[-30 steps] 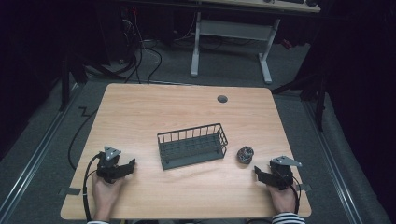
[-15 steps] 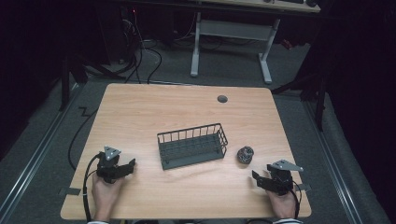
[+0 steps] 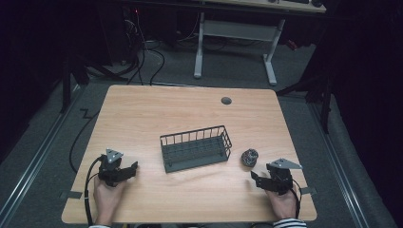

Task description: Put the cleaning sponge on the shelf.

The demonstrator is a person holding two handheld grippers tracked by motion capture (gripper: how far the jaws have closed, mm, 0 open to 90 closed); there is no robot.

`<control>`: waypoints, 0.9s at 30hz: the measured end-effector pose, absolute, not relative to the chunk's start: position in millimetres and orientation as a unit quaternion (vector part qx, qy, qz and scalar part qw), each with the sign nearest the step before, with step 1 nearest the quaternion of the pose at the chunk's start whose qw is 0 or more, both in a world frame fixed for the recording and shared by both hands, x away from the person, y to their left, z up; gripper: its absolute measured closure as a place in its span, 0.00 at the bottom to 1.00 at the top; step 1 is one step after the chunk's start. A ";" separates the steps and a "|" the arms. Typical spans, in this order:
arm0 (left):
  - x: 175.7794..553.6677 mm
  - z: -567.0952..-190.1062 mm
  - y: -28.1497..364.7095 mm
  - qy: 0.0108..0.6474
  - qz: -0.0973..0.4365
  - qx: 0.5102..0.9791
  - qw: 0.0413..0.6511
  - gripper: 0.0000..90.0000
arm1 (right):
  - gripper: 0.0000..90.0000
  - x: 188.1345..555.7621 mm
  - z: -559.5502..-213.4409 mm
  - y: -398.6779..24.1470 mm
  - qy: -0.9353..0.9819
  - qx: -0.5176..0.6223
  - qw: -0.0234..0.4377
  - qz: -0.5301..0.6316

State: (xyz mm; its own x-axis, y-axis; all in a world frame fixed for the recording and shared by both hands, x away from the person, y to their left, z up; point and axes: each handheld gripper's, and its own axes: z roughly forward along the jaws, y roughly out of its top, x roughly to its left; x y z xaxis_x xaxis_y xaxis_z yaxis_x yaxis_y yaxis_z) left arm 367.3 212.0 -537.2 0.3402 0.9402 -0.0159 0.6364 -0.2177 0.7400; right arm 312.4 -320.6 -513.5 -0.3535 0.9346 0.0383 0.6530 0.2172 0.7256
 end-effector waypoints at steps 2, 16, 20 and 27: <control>367.3 -537.2 212.0 0.528 0.227 0.747 0.335 0.28 | 0.25 315.8 -512.3 -317.8 0.753 0.528 0.201 0.336; 366.7 -537.1 211.2 0.527 0.227 0.747 0.334 0.28 | 0.22 335.5 -507.7 -305.9 0.763 0.524 0.193 0.327; 366.6 -537.1 211.0 0.527 0.227 0.748 0.334 0.27 | 0.22 341.0 -507.0 -302.5 0.764 0.523 0.193 0.325; 366.1 -537.0 210.6 0.526 0.227 0.749 0.333 0.27 | 0.22 351.7 -513.1 -300.8 0.754 0.542 0.196 0.315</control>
